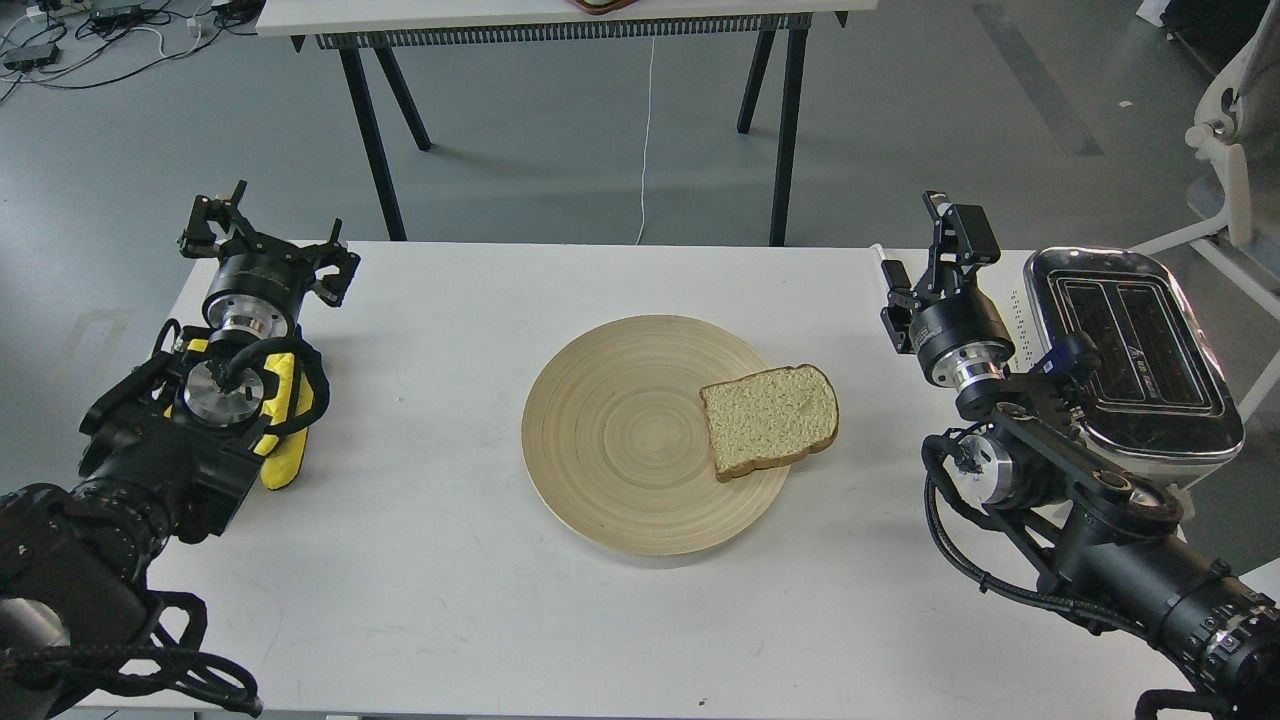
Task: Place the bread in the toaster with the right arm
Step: 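Move the right gripper from beside the toaster toward the bread slice on the plate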
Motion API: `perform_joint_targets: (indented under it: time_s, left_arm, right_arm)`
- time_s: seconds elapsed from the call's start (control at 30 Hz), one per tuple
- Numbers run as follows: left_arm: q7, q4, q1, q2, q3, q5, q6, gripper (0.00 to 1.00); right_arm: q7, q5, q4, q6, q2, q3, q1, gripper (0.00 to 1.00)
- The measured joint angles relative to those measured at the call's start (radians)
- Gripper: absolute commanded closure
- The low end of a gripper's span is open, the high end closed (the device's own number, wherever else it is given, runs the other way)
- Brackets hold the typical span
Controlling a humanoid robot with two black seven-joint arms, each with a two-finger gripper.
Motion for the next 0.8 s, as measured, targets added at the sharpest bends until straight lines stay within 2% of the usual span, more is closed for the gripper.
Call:
perform_joint_targets:
  time_s: [0.3, 0.4, 0.53, 0.6, 0.8]
  left_arm:
    - [0.001, 0.000, 0.000, 0.000, 0.000, 0.000, 0.000, 0.00]
    - [0.001, 0.000, 0.000, 0.000, 0.000, 0.000, 0.000, 0.00]
    - [0.000, 0.000, 0.000, 0.000, 0.000, 0.000, 0.000, 0.00]
    - [0.000, 0.000, 0.000, 0.000, 0.000, 0.000, 0.000, 0.00]
    - [0.000, 0.000, 0.000, 0.000, 0.000, 0.000, 0.000, 0.00]
  right_arm:
    - [0.000, -0.008, 0.008, -0.017, 0.000, -0.009, 0.000, 0.03]
    - [0.000, -0.022, 0.037, -0.084, -0.006, -0.022, 0.002, 0.03]
    - [0.000, -0.107, 0.086, -0.262, -0.012, -0.098, 0.004, 0.03]
    - [0.000, -0.153, 0.102, -0.319, -0.012, -0.141, 0.002, 0.03]
    - [0.000, -0.189, 0.174, -0.346, -0.036, -0.246, -0.012, 0.03]
